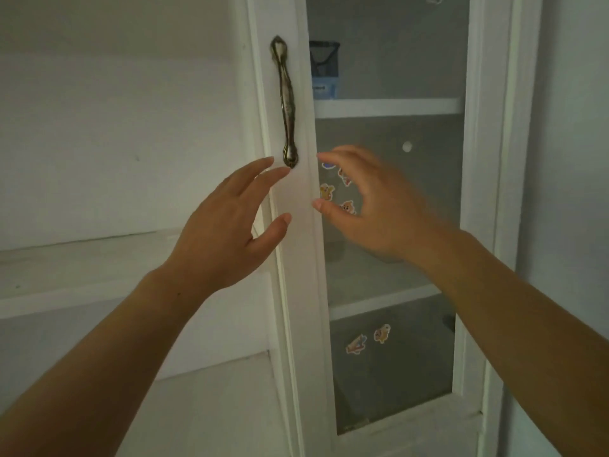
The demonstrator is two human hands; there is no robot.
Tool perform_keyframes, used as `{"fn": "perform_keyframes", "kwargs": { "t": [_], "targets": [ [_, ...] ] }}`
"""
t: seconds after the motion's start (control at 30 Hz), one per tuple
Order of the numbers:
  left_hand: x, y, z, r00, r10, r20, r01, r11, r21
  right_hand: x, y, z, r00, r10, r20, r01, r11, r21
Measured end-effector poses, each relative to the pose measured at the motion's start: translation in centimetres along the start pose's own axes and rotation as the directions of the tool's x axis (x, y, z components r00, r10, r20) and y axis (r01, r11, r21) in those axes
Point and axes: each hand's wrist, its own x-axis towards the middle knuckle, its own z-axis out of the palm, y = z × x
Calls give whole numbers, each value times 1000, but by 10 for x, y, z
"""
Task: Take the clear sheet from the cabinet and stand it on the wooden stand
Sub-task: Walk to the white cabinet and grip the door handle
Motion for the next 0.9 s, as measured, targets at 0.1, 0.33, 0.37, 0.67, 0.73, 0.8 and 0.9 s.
{"fn": "perform_keyframes", "kwargs": {
  "t": [0.1,0.33,0.37,0.67,0.73,0.8,0.9],
  "targets": [
    [11,-10,-3,999,-17,-45,15,999,-38,19,-6,-4,999,-31,-38,31,1000,2],
    [36,-30,-9,989,-66,-131,63,998,-20,53,-8,-3,987,-56,-152,54,998,-19],
    [38,-32,-10,987,-74,-142,71,997,-27,57,-8,-3,985,-58,-161,57,998,-12],
    [49,-35,-6,985,-52,-162,37,995,-95,70,-6,3,975,-77,-206,88,995,46],
    [53,-39,-5,984,-46,-173,27,993,-111,73,-8,4,974,-65,-215,76,996,43],
    [57,-45,-4,981,-26,-194,0,991,-133,76,-11,7,973,-55,-224,65,997,35],
    [67,-53,-3,972,-29,-232,-20,978,-208,82,-14,10,964,-40,-261,46,999,17]
  ]
}}
